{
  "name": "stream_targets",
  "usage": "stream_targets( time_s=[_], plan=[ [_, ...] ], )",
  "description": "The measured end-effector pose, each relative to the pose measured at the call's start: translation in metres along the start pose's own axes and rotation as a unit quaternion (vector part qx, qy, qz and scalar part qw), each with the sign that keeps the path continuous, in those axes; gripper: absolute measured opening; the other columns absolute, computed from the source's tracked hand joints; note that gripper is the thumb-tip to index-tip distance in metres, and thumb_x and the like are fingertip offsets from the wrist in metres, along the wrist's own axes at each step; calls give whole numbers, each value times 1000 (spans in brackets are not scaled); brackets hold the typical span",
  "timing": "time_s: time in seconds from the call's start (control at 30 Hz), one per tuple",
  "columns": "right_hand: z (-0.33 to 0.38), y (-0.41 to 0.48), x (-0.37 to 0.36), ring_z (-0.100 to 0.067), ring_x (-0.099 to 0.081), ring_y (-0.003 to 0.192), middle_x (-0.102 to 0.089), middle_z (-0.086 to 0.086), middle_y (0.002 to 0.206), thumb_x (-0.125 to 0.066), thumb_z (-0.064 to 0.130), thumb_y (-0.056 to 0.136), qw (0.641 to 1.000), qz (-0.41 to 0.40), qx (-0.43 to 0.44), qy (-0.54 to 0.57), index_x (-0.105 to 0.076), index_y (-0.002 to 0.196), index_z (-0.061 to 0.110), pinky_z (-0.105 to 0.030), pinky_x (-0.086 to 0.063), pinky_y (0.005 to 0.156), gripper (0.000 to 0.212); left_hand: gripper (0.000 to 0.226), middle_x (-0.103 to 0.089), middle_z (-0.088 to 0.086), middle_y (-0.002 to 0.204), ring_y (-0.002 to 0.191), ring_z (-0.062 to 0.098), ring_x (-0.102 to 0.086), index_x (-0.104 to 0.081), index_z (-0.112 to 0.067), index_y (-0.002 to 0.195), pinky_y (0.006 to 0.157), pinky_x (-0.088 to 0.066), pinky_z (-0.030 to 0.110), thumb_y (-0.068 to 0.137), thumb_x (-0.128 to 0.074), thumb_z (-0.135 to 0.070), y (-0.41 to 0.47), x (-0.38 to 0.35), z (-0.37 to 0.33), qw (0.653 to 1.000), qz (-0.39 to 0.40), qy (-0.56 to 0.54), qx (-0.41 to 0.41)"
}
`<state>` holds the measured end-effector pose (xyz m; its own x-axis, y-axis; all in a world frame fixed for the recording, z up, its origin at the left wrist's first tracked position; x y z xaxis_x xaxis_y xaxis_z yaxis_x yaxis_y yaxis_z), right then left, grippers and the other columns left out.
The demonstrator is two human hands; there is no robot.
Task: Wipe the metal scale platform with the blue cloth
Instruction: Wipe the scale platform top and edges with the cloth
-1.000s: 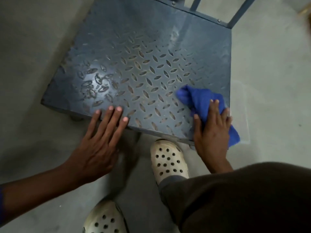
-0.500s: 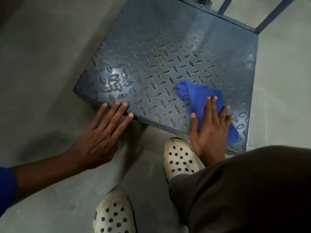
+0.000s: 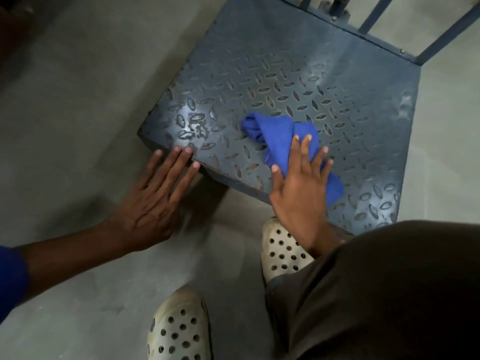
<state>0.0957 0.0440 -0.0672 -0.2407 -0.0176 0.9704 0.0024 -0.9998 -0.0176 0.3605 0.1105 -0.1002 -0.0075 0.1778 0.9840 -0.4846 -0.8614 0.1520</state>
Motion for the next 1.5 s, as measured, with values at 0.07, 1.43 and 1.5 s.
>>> stream_targets(
  time_s=[0.07, 1.43, 1.5],
  plan=[
    [25, 4, -11, -53, -7, 156, -12, -21, 172, -35, 37, 106, 999, 15, 32, -1, -14, 165, 6, -63, -9, 128, 70, 92, -1, 31, 173, 162, 47, -3, -10, 7, 165, 128, -12, 68, 90, -54, -22, -7, -4, 8, 1000, 12, 18, 10],
    [42, 31, 28, -18, -46, 147, -64, 10, 142, -28, 9, 69, 878, 130, 441, 135, -74, 120, 25, -57, -24, 125, 70, 87, -18, 38, 168, 160, 53, -11, -23, 12, 161, 129, -13, 67, 102, -59, -41, 32, -10, -16, 998, -22, -53, -38],
    [31, 28, 17, -15, -42, 150, -63, 13, 143, -26, 11, 68, 881, 146, 435, 117, -74, 118, 27, -57, -18, 127, 71, 87, -18, 38, 168, 160, 53, -11, -21, 12, 161, 128, -12, 69, 103, -57, -42, 38, -12, -23, 998, -19, -48, -36]
  ],
)
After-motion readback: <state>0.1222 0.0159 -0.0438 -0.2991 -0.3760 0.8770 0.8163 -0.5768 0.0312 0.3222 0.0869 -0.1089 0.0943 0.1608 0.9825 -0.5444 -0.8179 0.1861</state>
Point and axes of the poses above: each hand's wrist, its own y-axis towards the middle knuckle, its own x-axis out of the back of the hand, z = x × y, the point moved 5 cm from there along y, towards the middle knuckle
